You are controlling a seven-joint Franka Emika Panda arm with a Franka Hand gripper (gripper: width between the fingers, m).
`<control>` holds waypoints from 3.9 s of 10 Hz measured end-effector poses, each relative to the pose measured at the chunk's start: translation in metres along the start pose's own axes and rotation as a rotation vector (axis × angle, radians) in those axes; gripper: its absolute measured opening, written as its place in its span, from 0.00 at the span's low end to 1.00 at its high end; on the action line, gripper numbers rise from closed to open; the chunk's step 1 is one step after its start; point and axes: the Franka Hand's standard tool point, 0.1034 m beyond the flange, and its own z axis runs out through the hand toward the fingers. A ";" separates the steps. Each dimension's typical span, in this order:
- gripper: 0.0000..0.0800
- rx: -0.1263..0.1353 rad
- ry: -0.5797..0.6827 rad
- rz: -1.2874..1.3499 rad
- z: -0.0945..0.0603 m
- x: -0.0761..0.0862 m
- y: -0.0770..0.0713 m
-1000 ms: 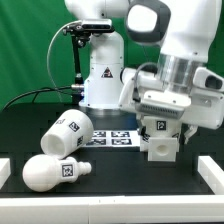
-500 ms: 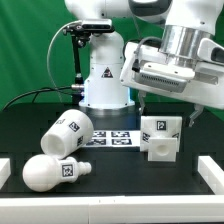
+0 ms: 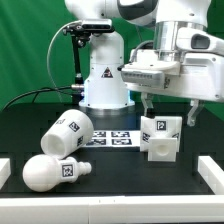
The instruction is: Assemble lamp
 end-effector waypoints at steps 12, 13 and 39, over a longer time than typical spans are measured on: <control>0.87 0.038 0.022 1.314 0.007 0.019 0.007; 0.87 0.062 0.018 1.490 0.008 0.031 0.004; 0.87 1.038 -0.462 1.946 0.033 0.002 -0.002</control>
Offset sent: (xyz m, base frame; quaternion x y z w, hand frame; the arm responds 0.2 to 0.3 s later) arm 0.0000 0.0000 0.0000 0.0000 0.0000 0.1938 0.9810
